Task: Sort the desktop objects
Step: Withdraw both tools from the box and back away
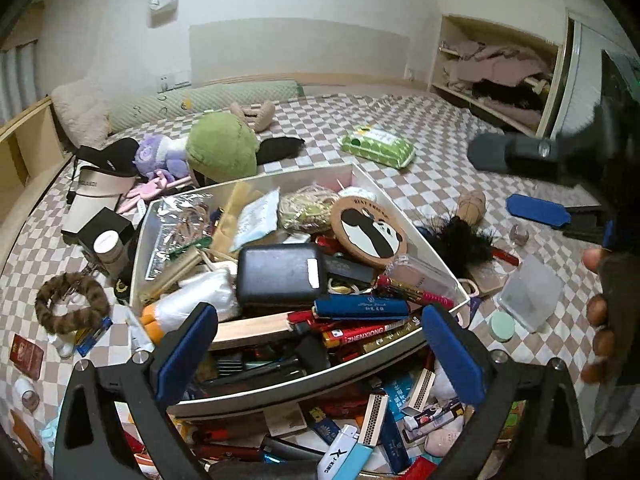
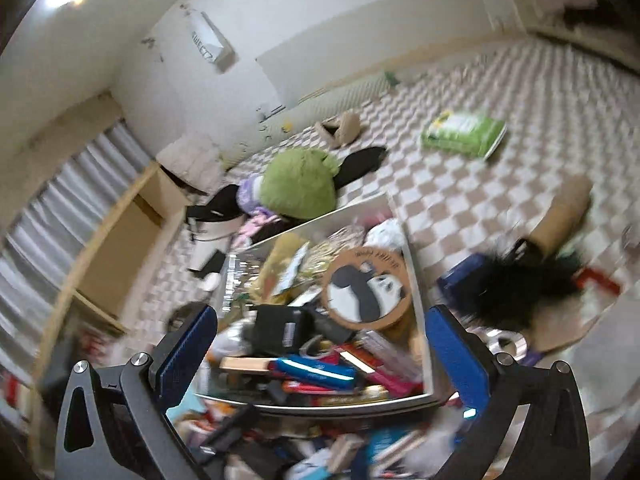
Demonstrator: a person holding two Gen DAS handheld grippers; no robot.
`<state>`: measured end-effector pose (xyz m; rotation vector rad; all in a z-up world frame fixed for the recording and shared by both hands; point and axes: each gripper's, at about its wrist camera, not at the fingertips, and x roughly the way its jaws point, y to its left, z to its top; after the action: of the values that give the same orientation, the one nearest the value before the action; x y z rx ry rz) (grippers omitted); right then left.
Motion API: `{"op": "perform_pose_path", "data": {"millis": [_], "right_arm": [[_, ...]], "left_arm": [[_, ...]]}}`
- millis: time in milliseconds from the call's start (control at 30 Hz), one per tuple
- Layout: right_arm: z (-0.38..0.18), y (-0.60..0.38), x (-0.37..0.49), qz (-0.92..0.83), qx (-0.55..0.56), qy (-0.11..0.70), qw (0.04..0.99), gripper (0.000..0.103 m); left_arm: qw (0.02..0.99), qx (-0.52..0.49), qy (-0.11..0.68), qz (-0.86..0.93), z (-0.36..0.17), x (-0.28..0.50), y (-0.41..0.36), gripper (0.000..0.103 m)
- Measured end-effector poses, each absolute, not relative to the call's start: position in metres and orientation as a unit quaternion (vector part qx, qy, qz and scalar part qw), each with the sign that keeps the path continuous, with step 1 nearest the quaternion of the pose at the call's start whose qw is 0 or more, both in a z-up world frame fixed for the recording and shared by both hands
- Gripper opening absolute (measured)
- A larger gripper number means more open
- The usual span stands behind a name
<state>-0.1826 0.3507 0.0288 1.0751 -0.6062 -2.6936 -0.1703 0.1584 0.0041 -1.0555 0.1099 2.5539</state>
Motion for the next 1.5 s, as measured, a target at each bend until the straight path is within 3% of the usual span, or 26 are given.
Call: {"op": "perform_pose_path", "data": {"millis": [567, 1500], "right_arm": [[0.068, 0.323, -0.129, -0.938, 0.336, -0.037, 0.069, 0.103], [0.06, 0.325, -0.09, -0.933, 0.356, 0.022, 0.048, 0.103]], "left_arm": [[0.158, -0.349, 0.021, 0.923, 0.044, -0.137, 0.122, 0.103], [0.111, -0.357, 0.018, 0.928, 0.058, -0.095, 0.065, 0.103]]}}
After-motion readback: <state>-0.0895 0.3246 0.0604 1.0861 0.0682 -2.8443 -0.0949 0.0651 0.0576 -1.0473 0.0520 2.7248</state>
